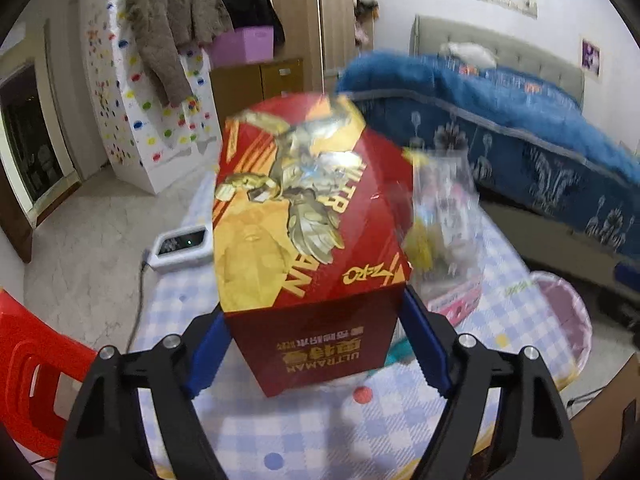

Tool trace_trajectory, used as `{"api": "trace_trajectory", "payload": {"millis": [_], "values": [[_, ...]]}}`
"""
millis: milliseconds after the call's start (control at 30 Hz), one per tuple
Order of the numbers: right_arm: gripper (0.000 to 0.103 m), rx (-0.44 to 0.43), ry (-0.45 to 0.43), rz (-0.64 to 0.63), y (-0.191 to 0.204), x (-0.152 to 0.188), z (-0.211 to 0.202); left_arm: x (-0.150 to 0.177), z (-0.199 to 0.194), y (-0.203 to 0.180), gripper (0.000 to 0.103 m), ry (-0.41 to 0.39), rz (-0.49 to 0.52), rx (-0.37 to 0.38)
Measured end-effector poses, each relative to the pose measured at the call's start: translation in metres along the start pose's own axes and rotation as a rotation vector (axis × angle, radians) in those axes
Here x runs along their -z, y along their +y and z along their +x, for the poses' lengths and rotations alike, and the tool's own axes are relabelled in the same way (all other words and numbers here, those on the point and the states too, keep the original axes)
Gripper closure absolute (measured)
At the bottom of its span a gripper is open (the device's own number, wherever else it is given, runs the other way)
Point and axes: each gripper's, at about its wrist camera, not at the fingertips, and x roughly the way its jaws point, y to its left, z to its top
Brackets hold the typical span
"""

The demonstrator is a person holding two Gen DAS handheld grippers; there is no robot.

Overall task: Collect trash
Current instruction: 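Lift the red Ultraman box with the left gripper while the right gripper grasps clear plastic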

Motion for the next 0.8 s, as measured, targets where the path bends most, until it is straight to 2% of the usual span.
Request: {"api": "trace_trajectory", "payload": {"millis": [100,200,367,400,433,467,567,667,800], "values": [[0.034,0.001,-0.006,-0.004,0.005,-0.001,-0.003,-0.007,-0.025,0.014,0.026,-0.058,-0.015,0.023],[0.034,-0.007,-0.006,-0.01,0.015,-0.003,-0.003,-0.008,-0.042,0.03,0.026,-0.078,-0.031,0.015],[0.034,-0.028,0.002,-0.042,0.037,-0.004,0.005,0.007,-0.049,0.057,0.026,-0.055,-0.065,-0.013],[0.036,-0.028,0.008,-0.052,0.041,-0.004,0.009,0.011,-0.048,0.061,0.026,-0.048,-0.069,-0.022],[0.044,-0.028,0.014,-0.063,0.046,-0.004,0.014,0.015,-0.049,0.064,0.026,-0.045,-0.072,-0.027],[0.047,-0.028,0.019,-0.069,0.049,-0.005,0.018,0.019,-0.046,0.068,0.026,-0.035,-0.08,-0.029],[0.047,-0.031,0.044,-0.082,0.058,-0.008,0.036,0.027,-0.041,0.079,0.026,-0.014,-0.108,-0.029],[0.044,-0.027,0.054,-0.079,0.064,-0.01,0.048,0.028,-0.035,0.087,0.026,-0.008,-0.118,-0.03],[0.03,-0.023,0.071,-0.076,0.068,-0.012,0.065,0.03,-0.03,0.089,0.026,-0.004,-0.126,-0.022]]}}
